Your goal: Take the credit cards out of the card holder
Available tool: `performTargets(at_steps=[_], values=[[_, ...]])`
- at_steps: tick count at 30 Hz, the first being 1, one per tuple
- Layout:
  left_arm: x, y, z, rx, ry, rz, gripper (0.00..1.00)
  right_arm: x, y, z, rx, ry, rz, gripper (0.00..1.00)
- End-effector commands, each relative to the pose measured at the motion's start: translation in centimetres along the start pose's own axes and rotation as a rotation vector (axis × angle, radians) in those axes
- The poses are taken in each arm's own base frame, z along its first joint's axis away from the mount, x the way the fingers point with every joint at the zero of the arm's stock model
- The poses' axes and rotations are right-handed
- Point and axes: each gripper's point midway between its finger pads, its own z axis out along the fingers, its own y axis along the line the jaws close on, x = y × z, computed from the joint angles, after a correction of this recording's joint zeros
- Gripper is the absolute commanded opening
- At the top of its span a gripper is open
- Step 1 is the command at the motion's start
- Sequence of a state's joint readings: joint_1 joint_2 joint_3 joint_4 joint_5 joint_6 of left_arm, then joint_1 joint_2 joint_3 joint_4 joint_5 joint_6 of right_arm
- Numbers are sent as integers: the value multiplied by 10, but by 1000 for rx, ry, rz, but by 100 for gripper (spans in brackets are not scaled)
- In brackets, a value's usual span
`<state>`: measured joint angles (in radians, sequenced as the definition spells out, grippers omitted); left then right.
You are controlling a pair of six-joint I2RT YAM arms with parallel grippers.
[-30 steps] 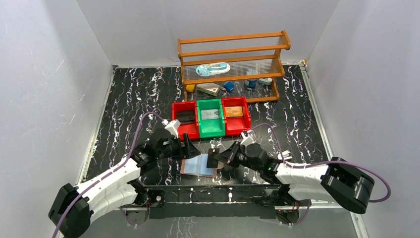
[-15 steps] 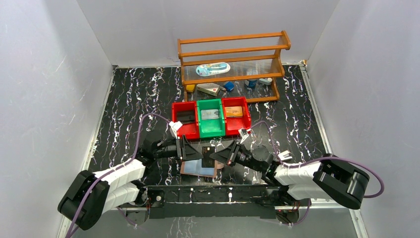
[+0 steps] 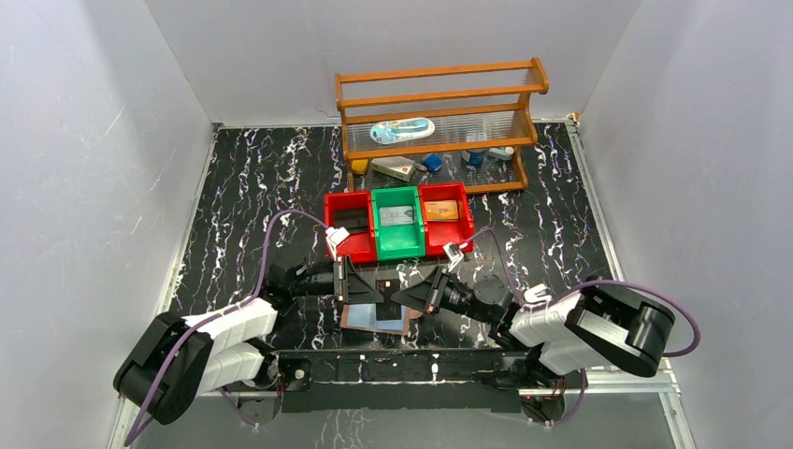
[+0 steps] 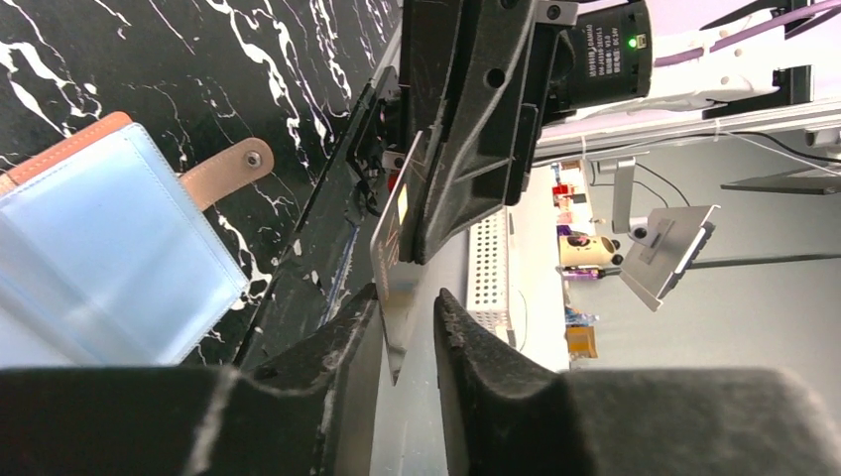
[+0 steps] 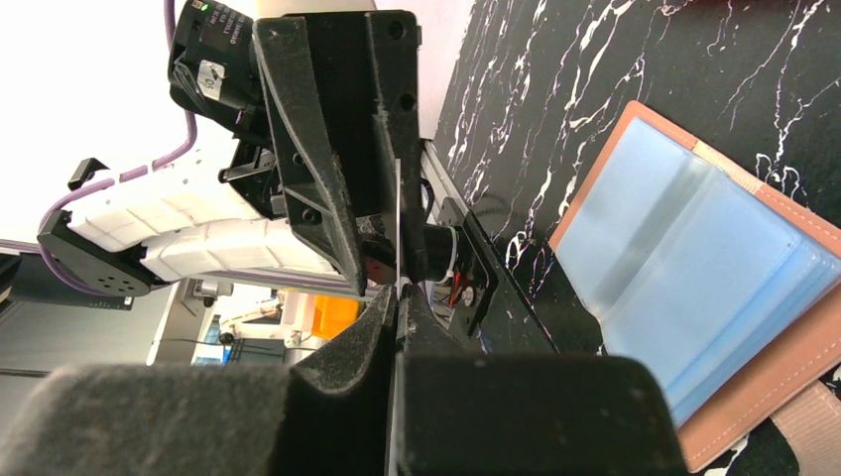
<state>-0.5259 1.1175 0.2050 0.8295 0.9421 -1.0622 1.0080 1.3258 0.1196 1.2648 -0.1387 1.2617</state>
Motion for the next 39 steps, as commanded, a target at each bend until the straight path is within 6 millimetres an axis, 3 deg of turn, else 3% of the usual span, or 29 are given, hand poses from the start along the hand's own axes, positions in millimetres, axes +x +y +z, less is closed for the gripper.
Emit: performTargets(at_steps=[1, 5, 9, 13, 15, 17, 21, 28, 34, 39], values=[[-1, -23, 0, 78, 23, 74, 20, -10, 29, 8, -110, -25, -19, 6], [1, -27, -1, 93, 37, 88, 16, -11, 30, 9, -121, -27, -12, 6], [3, -32, -1, 110, 60, 95, 20, -12, 29, 9, -131, -33, 0, 7], [2, -36, -1, 120, 58, 113, 1, -14, 29, 9, -140, -39, 13, 7], [-1, -39, -1, 122, 49, 122, 0, -14, 25, 8, -131, -44, 21, 9], [-4, -40, 0, 122, 43, 123, 0, -14, 22, 7, -116, -45, 31, 16], [-9, -30, 3, 35, 57, 119, 0, -15, 7, 4, -47, -57, 42, 43], [-44, -13, -6, -259, 32, 354, 0, -28, -16, -9, 112, -136, 0, 66], [-76, 3, -21, -488, 37, 517, 0, -51, -33, -30, 270, -259, -65, 74], [-123, 9, -40, -686, 6, 750, 0, -65, -32, -50, 278, -359, -83, 79]])
